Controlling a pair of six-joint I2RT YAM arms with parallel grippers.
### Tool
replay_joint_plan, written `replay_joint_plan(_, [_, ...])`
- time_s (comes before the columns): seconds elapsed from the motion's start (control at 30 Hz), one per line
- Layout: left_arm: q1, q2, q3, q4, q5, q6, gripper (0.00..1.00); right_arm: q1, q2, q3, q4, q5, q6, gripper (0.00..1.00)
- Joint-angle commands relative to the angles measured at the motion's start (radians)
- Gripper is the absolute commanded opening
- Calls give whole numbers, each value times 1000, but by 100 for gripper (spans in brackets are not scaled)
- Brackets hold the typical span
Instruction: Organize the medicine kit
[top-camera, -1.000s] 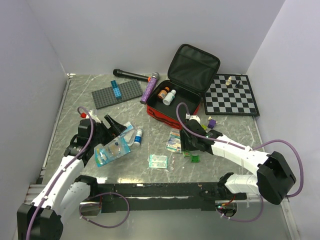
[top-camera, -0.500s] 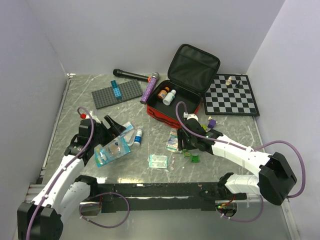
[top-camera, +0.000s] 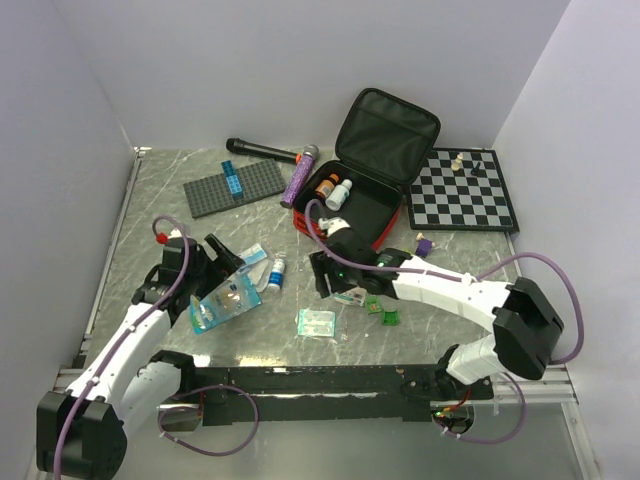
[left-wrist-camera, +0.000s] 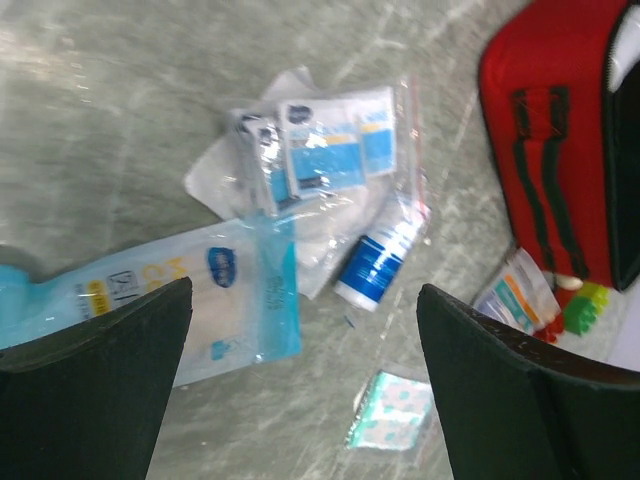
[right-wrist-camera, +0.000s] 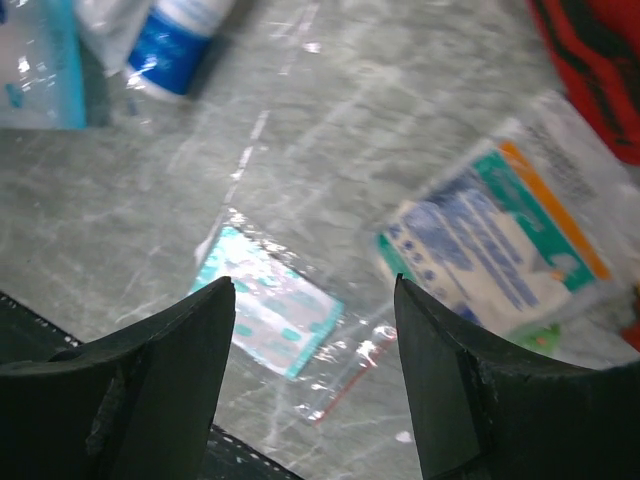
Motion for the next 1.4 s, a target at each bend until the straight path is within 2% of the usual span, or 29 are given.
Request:
replay_joint_plan(0.0, [1, -6, 60, -88, -130, -31, 98, 43, 26, 56, 53, -25, -31, 72])
replay_joint_plan(0.17, [1, 54, 68, -130, -177, -58, 97, 48, 40, 47, 64, -34, -34, 72])
replay_joint_plan(0.37, [0, 183, 51, -70, -98, -58, 90, 46, 13, 13, 69, -20, -41, 73])
replay_joint_plan(0.6, [-11, 264, 33, -4, -24, -40, 74, 46, -7, -22, 81, -8, -48, 73])
replay_joint_plan(0.73, [-70, 269, 34, 9, -38, -46, 65, 46, -14, -32, 84, -2, -59, 74])
replay_joint_plan(0.97, [-212, 318, 86, 51, -50, -63, 40, 45, -37, -33, 73, 22, -79, 74])
replay_joint_plan(1.03, [-226, 303, 106, 46, -50, -61, 37, 46, -53, -35, 69, 32, -82, 74])
replay_joint_plan(1.1, [-226, 254, 119, 20, -97, -64, 38, 43, -67, -39, 67, 39, -82, 75])
replay_joint_plan(1.2, [-224, 171, 135, -53, -189, -63, 50, 45, -84, -48, 75, 35, -85, 75])
replay_joint_plan(1.3, [-221, 154, 158, -185, -332, -89, 74, 43, -83, -53, 81, 36, -85, 75])
replay_joint_plan(1.37, [-204, 172, 154, -246, -374, -126, 89, 43, -81, -56, 84, 33, -85, 75])
